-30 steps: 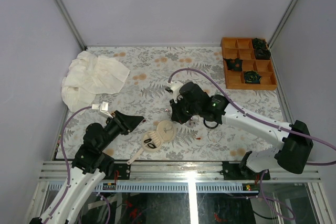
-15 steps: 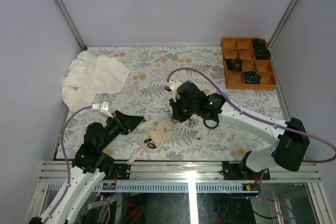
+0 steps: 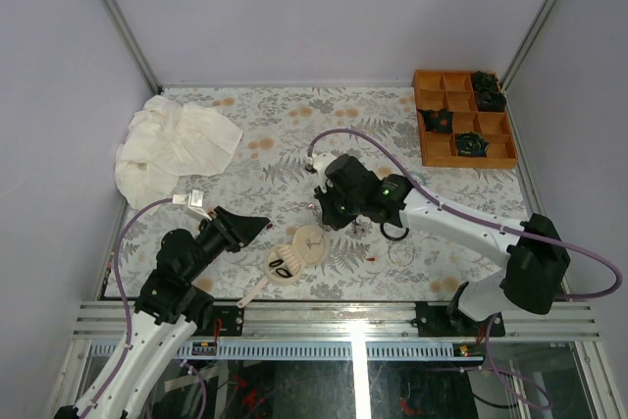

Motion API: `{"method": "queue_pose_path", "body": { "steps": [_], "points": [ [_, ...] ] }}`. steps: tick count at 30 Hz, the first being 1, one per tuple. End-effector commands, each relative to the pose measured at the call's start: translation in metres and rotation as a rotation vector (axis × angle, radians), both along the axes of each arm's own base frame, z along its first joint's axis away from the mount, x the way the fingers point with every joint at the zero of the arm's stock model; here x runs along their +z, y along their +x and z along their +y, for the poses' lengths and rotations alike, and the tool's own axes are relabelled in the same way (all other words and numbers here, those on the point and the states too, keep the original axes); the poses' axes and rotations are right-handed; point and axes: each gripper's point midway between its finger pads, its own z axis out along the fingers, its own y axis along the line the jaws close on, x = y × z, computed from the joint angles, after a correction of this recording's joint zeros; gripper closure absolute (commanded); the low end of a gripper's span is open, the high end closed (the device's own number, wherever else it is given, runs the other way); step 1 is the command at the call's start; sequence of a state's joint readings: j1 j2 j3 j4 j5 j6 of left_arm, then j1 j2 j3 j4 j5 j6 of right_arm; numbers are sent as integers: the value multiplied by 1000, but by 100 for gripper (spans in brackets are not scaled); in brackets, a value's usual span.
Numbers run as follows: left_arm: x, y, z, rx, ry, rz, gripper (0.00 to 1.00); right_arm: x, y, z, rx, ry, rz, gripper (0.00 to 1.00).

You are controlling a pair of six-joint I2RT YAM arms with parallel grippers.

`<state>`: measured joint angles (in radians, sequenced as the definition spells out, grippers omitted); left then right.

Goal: Organize the mixed jewelry
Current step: Place the jewelry in the jewelry box.

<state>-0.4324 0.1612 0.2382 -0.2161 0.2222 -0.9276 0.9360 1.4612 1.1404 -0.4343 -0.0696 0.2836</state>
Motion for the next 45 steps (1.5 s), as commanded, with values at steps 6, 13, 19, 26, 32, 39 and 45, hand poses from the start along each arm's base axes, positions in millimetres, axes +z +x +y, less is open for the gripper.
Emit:
{"method": "queue_pose_path", "body": {
  "steps": [6,13,19,26,32,39,45],
  "points": [
    [14,-3,-4,-29,-27,-61,59,11,18,16,8,17,-56,100],
    [12,-3,-4,-26,-24,-58,59,8,23,16,2,16,-52,100],
    [12,-3,-4,-27,-25,-56,59,6,23,20,14,24,-43,100],
    [12,-3,-4,-27,-24,-57,59,3,24,27,24,33,-31,100],
    [11,-3,-4,-26,-23,-57,59,2,25,33,37,44,-25,100],
    [2,-5,-2,-18,-13,-17,59,1,21,40,61,66,2,100],
    [-24,-14,0,-11,0,165,78,-2,17,41,66,74,17,100]
  ]
}}
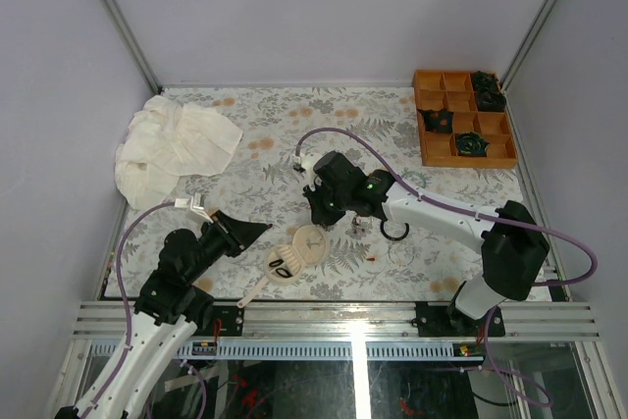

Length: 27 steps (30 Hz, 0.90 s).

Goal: Organize the mixed jewelry
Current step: Place the jewelry in the jewelry box.

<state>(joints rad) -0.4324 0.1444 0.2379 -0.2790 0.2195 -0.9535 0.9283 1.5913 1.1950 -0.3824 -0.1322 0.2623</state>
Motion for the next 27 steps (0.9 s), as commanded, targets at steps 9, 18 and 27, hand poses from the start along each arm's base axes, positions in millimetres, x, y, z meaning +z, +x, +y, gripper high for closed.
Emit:
{"method": "queue_pose_path", "body": {
  "steps": [9,18,27],
  "points": [
    [-35,-21,-4,-25,-19,251,87,13,5,19,19,86,3,100],
    [-65,-24,-6,-32,51,380,98,8,4,21,20,86,14,100],
    [-86,-33,-12,-41,86,436,99,8,7,19,14,71,0,100]
  ]
}}
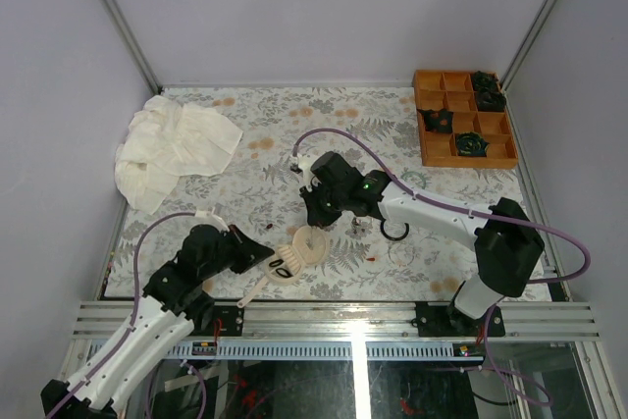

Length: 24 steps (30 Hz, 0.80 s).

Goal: Organize the mixed jewelry
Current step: Place the jewelry in the jewelry box.

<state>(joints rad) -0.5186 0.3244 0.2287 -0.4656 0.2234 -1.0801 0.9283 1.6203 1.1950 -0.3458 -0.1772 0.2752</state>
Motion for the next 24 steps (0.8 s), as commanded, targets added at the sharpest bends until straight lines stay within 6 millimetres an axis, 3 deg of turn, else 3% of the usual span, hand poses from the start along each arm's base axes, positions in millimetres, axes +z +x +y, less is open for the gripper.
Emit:
{"method": "queue_pose_path", "body": {
  "steps": [1,13,24],
  "points": [
    [-13,-3,-4,1,8,28,99,13,10,6,-9,34,-34,100],
    [-32,-9,-13,-22,35,45,99,14,18,-17,-65,-44,-101,100],
    [-41,-12,-16,-21,49,53,100,15,10,-30,-78,-52,-101,100]
  ]
}}
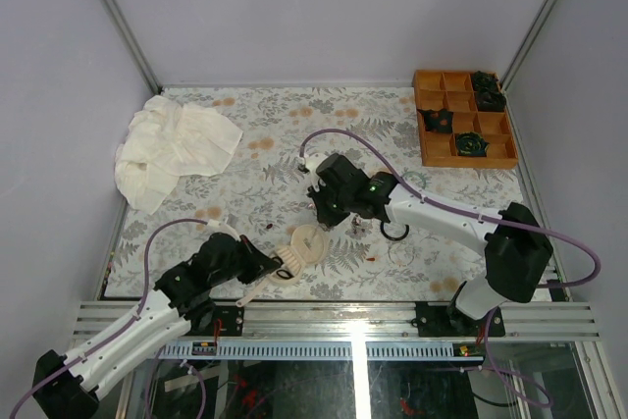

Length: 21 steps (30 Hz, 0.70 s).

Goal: Organize the mixed jewelry
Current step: Place the jewelry in the jewelry box.

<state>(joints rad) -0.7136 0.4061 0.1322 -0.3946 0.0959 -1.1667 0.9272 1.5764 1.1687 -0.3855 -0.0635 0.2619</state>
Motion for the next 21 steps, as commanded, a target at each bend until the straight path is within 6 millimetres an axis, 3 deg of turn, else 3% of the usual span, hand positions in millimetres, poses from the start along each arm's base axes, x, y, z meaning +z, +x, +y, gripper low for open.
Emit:
{"method": "queue_pose_path", "body": {
  "steps": [1,15,21],
  "points": [
    [5,8,-5,18,-25,-43,100,16,0,-7,-13,23,-34,100],
    [3,6,-6,15,-25,-41,100,11,-13,-16,-13,36,1,100],
    [3,6,-7,12,-26,-43,100,26,-18,-11,6,91,1,100]
  ]
}}
